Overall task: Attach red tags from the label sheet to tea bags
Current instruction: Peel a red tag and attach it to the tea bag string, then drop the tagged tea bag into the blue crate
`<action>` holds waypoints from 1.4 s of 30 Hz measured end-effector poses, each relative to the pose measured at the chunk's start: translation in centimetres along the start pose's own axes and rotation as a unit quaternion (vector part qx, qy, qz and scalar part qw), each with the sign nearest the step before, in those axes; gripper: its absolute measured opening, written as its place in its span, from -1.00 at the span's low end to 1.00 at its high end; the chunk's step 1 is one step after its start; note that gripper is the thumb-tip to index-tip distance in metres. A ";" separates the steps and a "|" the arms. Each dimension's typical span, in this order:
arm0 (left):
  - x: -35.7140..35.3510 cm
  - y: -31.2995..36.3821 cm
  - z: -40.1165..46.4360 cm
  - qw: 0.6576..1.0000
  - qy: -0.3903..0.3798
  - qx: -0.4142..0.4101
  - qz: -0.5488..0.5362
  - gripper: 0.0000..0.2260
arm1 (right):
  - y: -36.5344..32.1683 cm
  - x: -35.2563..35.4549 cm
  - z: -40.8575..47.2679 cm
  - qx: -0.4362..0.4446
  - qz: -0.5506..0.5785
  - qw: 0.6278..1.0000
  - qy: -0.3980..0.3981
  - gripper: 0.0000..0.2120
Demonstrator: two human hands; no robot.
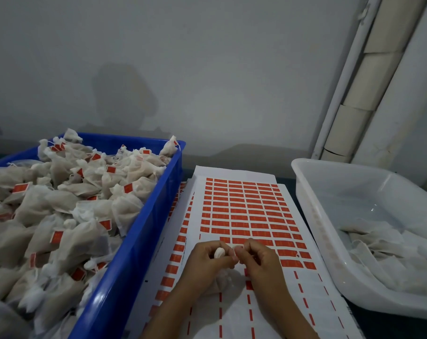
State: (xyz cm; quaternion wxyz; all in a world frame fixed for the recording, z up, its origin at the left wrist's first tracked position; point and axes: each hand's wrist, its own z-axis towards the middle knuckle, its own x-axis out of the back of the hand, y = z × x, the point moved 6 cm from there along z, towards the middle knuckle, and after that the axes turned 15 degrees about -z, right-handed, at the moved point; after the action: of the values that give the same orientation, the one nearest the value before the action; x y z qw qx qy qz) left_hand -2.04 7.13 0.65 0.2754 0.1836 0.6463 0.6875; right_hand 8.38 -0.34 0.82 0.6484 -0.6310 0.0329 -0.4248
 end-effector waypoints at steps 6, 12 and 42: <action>0.3 0.0 0.4 1.000 -0.005 -0.003 0.024 -0.89 | 0.0 -0.2 -0.1 -0.018 0.012 1.000 -0.016 -0.78; 0.7 0.6 -0.3 0.995 -0.039 0.029 0.089 -0.86 | -0.1 -0.4 -0.5 -0.034 0.059 0.996 -0.062 -0.81; 8.9 17.4 -0.4 0.865 0.421 -0.164 0.216 -0.88 | -0.1 0.1 -0.3 -0.040 0.028 0.996 -0.075 -0.86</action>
State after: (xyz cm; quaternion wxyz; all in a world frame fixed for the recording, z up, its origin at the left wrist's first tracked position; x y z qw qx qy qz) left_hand -11.74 12.07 16.95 -0.1526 -0.0363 0.5228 0.8379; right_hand 8.22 -0.62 0.88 0.6350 -0.6851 0.0189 -0.3564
